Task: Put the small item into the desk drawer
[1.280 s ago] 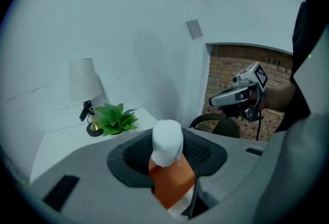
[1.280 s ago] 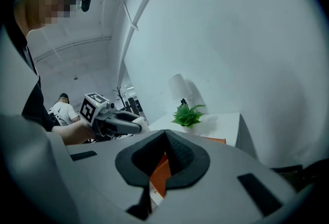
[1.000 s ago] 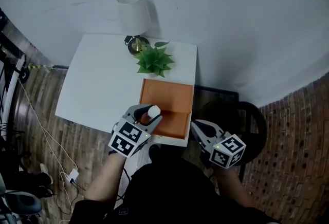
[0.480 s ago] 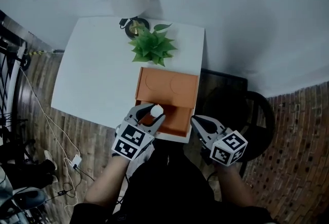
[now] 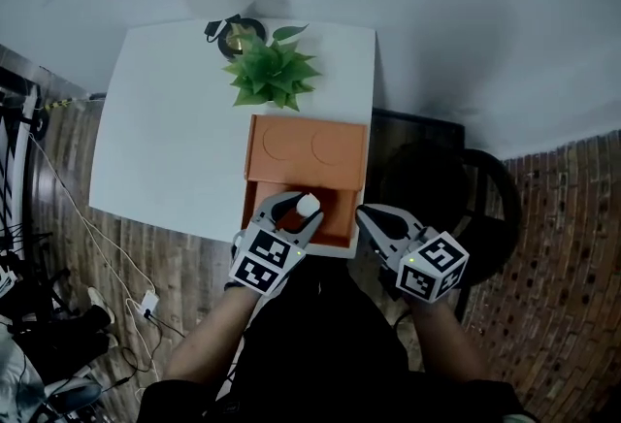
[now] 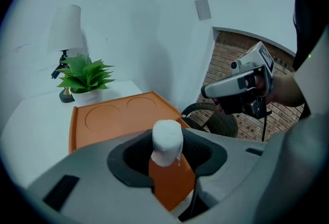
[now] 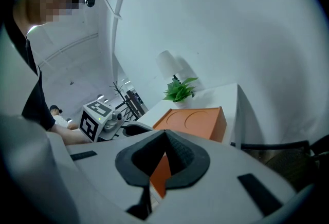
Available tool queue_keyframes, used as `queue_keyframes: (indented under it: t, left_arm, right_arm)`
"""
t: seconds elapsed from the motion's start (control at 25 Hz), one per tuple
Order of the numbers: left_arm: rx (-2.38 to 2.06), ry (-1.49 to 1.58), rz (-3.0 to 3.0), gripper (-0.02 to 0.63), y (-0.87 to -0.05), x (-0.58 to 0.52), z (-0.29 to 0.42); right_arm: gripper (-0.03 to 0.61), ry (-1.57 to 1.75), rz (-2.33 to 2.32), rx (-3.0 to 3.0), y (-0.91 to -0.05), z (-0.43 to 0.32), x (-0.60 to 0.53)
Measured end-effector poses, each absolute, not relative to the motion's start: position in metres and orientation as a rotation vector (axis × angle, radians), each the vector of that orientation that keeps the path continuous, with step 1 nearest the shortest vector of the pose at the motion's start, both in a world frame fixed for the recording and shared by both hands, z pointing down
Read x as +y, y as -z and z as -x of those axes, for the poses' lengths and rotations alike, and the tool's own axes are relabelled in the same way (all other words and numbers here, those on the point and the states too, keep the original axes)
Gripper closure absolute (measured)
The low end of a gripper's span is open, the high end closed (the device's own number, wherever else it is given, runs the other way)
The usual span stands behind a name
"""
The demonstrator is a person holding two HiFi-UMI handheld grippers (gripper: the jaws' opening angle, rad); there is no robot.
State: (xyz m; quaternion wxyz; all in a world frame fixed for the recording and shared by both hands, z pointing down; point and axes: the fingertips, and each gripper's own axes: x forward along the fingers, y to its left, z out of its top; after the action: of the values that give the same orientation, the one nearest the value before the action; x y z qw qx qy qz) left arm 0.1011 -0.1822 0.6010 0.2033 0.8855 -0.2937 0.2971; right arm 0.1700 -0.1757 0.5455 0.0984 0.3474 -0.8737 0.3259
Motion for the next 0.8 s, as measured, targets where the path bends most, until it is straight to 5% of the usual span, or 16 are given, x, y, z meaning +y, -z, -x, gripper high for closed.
queue_keyframes:
  t: [0.8]
  left_arm:
    - [-0.596,-1.050,-2.556,0.436,-0.648,-0.164,-0.148]
  right_arm:
    - [0.575,-0.876,-1.130,-2.570,-0.507,-0.196,-0.160]
